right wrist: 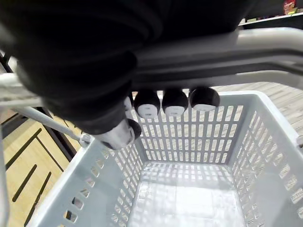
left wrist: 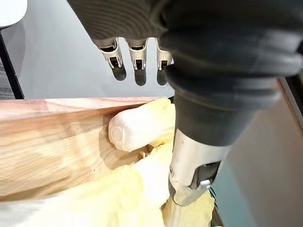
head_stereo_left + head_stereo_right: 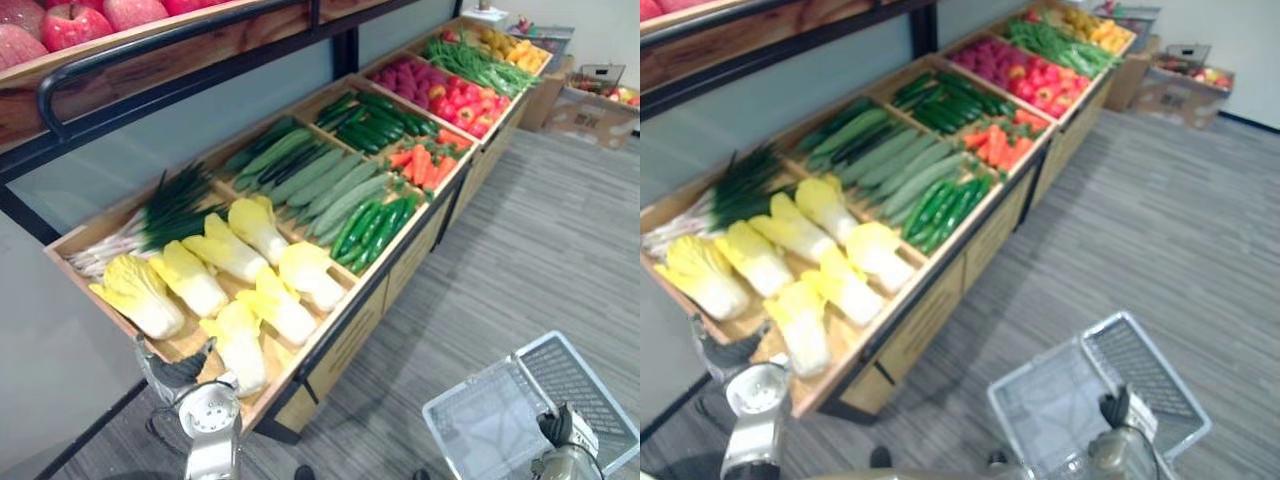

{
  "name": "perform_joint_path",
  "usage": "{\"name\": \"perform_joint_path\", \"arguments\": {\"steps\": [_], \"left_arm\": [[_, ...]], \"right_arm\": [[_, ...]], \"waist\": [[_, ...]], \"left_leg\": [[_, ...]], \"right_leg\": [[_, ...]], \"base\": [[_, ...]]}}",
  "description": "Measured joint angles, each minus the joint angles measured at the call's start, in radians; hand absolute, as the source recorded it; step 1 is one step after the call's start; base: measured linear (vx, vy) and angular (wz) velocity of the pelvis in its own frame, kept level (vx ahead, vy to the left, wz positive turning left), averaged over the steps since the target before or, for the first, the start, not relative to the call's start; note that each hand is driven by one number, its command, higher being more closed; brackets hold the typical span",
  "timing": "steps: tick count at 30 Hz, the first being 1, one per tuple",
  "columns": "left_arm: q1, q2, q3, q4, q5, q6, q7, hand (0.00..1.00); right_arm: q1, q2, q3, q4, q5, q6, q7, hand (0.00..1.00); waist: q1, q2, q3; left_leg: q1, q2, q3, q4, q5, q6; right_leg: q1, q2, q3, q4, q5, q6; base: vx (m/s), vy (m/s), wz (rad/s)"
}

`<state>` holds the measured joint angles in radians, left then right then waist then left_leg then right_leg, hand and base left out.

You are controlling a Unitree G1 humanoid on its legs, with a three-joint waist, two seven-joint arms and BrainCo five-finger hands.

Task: Pick vegetable in the basket

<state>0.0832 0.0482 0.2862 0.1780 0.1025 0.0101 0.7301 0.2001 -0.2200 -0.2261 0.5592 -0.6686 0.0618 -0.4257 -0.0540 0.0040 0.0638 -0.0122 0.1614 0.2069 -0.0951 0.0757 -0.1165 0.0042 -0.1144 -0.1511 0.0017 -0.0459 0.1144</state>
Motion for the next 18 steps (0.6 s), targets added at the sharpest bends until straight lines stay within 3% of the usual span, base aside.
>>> {"name": "perform_joint_path", "arguments": {"steps": [11, 18], "left_arm": [[-0.006, -0.001, -0.009, 0.101, -0.002, 0.002, -0.013, 0.00], [-0.073, 0.000, -0.007, 0.154, -0.015, 0.003, -0.006, 0.00]], "right_arm": [[-0.008, 0.000, 0.000, 0.000, -0.001, -0.001, 0.000, 1.00], [-0.034, -0.006, 0.001, -0.004, -0.001, -0.001, 0.000, 1.00]], "waist": [[-0.002, 0.001, 0.003], [-0.005, 0.001, 0.045]], "left_leg": [[-0.002, 0.003, 0.014, 0.000, -0.002, -0.001], [-0.028, 0.002, 0.040, 0.000, -0.002, 0.000]], "right_leg": [[-0.013, 0.005, 0.020, -0.002, 0.006, 0.000], [-0.055, 0.004, 0.049, -0.011, 0.022, 0.000]], "base": [[0.00, 0.002, -0.03], [-0.02, 0.005, -0.13]]}}
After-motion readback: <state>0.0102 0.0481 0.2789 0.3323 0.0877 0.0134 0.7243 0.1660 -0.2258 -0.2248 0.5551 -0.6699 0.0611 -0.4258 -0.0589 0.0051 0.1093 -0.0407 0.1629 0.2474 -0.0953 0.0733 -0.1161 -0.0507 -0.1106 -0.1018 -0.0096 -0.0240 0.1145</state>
